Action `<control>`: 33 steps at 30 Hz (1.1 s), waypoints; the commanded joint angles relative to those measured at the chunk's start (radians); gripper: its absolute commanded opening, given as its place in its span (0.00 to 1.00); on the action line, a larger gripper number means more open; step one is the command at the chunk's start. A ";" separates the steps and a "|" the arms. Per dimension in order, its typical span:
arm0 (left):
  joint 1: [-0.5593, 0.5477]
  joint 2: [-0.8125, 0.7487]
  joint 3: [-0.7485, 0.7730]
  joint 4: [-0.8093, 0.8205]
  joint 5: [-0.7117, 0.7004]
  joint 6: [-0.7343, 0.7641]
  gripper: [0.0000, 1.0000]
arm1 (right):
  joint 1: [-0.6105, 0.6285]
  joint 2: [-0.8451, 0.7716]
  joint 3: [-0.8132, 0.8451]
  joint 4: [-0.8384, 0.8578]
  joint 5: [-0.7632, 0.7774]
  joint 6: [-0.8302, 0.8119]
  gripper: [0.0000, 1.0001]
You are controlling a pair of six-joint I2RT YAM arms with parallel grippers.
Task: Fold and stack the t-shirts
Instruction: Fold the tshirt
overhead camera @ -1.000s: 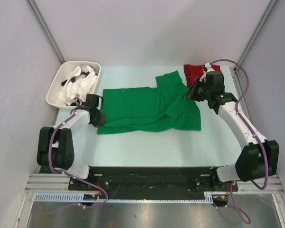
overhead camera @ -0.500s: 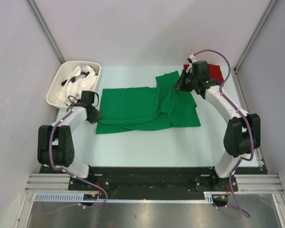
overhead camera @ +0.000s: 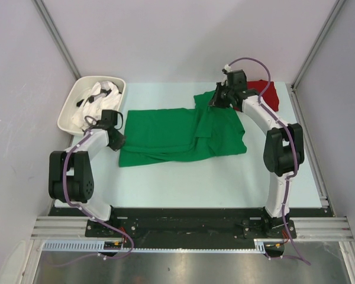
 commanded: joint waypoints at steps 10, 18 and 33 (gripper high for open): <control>0.004 -0.157 -0.033 0.027 -0.065 -0.046 0.94 | -0.022 -0.235 -0.202 0.103 0.299 0.057 1.00; -0.095 -0.450 -0.181 -0.129 -0.062 -0.017 1.00 | -0.004 -0.611 -0.599 0.002 0.379 0.146 1.00; -0.112 -0.730 -0.637 0.113 0.144 -0.273 0.88 | -0.072 -1.003 -1.119 0.220 0.197 0.278 0.98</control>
